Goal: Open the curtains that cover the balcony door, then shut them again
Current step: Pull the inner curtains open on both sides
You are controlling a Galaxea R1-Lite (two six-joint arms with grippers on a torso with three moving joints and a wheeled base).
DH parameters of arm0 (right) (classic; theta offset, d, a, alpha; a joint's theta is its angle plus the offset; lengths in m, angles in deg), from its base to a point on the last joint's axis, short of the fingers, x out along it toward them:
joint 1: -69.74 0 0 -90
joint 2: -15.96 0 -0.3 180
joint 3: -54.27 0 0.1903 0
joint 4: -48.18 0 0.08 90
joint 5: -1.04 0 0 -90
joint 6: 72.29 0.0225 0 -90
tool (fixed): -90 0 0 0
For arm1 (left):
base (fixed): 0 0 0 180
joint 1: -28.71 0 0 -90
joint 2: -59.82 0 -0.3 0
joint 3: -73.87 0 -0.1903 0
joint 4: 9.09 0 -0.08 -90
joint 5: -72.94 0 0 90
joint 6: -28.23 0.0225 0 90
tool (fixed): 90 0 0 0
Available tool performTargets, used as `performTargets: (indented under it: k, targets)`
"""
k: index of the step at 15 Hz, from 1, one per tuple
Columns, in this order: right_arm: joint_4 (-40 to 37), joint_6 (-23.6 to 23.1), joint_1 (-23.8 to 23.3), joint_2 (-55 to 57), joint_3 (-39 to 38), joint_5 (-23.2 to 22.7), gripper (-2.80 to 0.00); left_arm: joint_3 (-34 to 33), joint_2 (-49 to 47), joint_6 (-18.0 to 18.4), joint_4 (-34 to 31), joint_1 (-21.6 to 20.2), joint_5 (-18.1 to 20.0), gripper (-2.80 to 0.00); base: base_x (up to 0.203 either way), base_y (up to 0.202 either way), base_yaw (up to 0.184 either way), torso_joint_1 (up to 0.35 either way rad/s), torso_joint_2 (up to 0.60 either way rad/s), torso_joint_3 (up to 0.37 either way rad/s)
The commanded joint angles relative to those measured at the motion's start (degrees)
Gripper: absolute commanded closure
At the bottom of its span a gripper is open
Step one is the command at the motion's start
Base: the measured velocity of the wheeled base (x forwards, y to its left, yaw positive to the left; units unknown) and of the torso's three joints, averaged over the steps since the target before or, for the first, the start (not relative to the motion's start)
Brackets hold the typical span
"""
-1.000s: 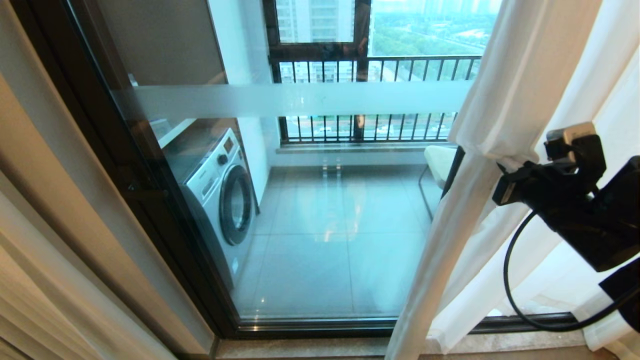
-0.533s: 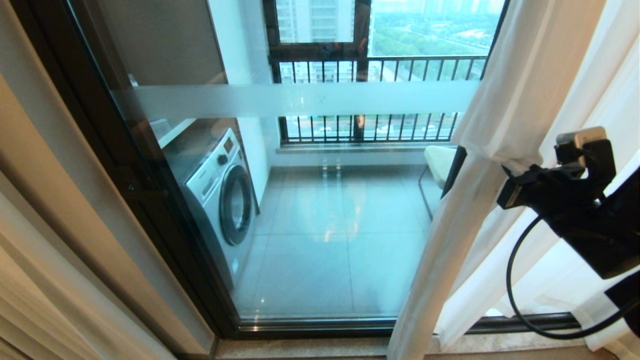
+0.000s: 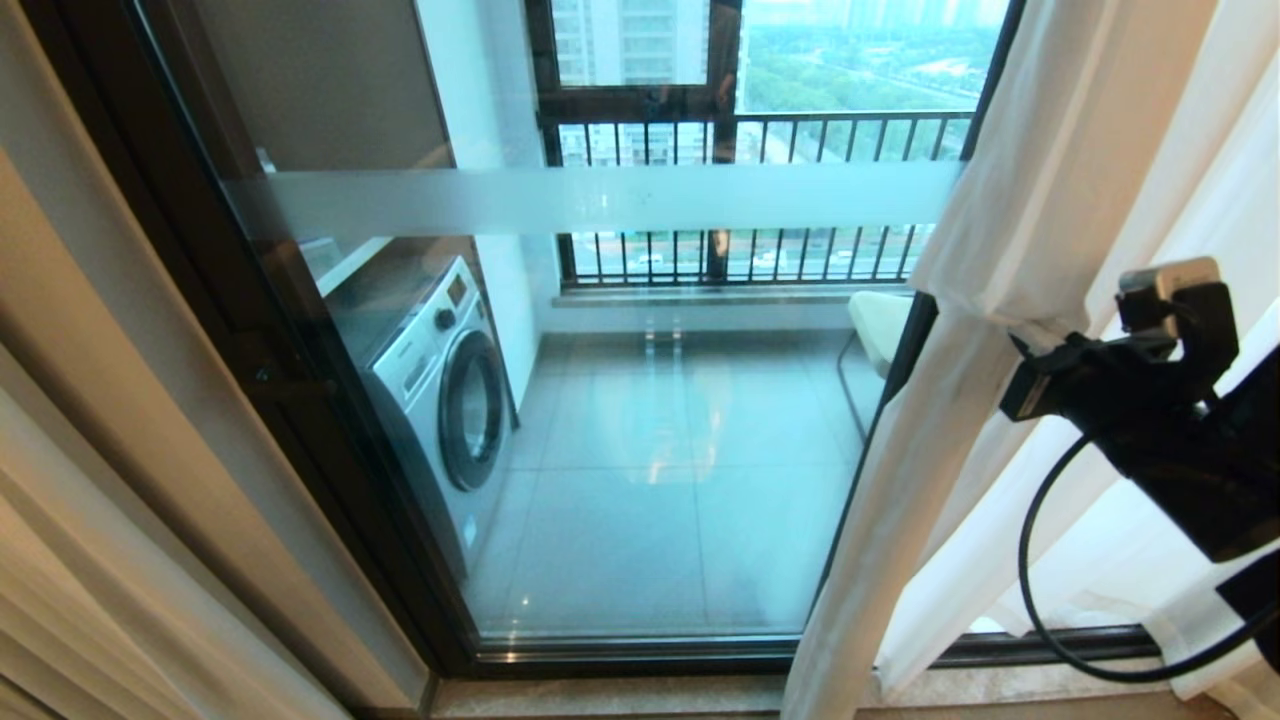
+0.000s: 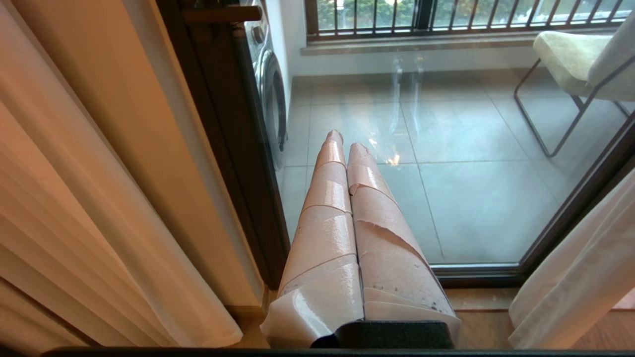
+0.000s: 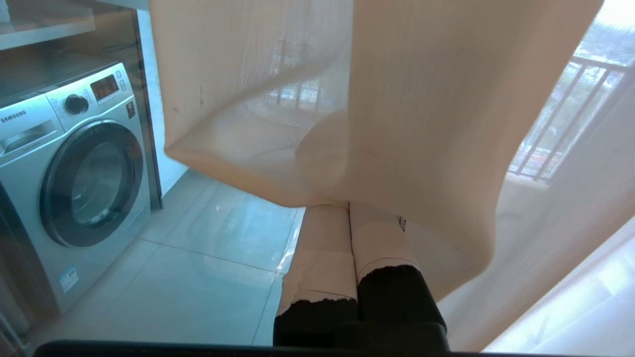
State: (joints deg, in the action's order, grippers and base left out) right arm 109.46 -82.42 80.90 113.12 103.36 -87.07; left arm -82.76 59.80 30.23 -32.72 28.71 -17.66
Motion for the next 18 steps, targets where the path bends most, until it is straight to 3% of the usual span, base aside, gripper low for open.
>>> performTargets:
  k: [1,18]
  targets:
    - [0.6,0.0,0.0,-0.2,-0.8,0.0,0.00,0.0,0.0,0.0,0.0,0.0,0.0,0.00,0.000,0.000,0.000,0.000,0.00,0.000]
    - [0.7,2.7,-0.9,2.2,0.9,0.2,0.00,0.0,0.0,-1.2,0.1,0.0,-0.1,0.00,0.000,0.000,0.000,0.000,0.00,0.000]
